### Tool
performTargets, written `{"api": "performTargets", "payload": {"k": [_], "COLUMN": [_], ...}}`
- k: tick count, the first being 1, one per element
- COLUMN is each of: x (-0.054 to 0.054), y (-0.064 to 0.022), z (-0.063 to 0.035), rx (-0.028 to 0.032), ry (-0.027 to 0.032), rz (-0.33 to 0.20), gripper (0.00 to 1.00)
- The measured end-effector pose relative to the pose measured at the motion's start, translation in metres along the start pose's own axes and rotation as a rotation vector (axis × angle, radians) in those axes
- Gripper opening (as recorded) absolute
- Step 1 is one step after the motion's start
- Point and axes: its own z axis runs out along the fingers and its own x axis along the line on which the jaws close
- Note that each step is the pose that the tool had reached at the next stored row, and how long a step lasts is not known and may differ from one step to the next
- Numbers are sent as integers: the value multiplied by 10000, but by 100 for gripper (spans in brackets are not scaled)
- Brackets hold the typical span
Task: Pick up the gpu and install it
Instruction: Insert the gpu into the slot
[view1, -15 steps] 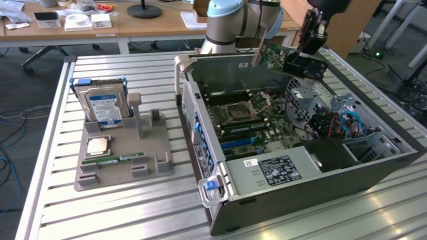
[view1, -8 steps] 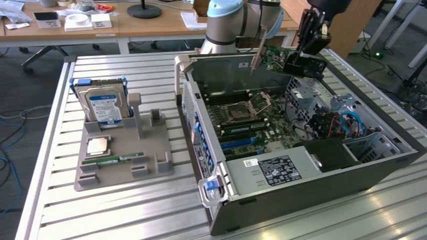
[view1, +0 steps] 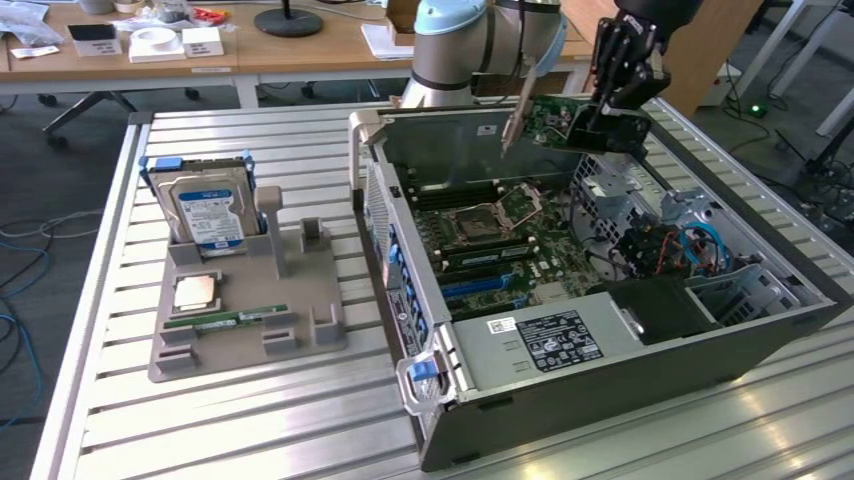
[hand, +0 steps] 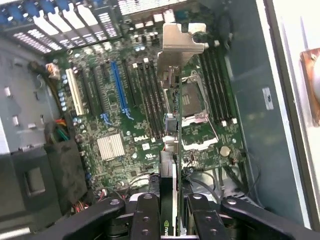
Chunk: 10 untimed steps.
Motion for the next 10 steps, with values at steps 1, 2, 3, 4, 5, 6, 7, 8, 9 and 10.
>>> {"api": "performTargets", "payload": {"k": [1, 2, 3, 4, 5, 6, 7, 8, 9, 10], "x": [0, 0, 0, 0, 0, 0, 0, 0, 0, 0], "y": [0, 0, 0, 0, 0, 0, 0, 0, 0, 0], "z": [0, 0, 0, 0, 0, 0, 0, 0, 1, 1], "rx": [-4, -8, -13, -17, -21, -26, -31, -35, -39, -44], "ry": [6, 13, 20, 27, 34, 41, 48, 55, 61, 68], "rz": [-180, -360, -540, -719, -899, -1094, -1274, -1454, -1634, -1814], "gripper": [26, 26, 26, 26, 26, 26, 26, 26, 26, 26]}}
